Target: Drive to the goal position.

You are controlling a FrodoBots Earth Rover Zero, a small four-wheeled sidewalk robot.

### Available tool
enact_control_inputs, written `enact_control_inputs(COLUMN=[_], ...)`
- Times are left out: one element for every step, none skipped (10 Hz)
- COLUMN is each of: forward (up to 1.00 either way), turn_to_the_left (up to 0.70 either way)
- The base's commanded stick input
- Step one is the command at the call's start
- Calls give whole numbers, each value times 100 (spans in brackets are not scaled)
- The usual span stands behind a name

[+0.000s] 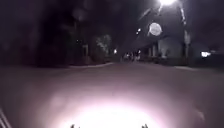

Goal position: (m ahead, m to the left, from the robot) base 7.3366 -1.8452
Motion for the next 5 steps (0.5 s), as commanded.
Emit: enact_control_inputs(forward=[70,70,70,70,70], turn_to_the_left=[0,0,0,0,0])
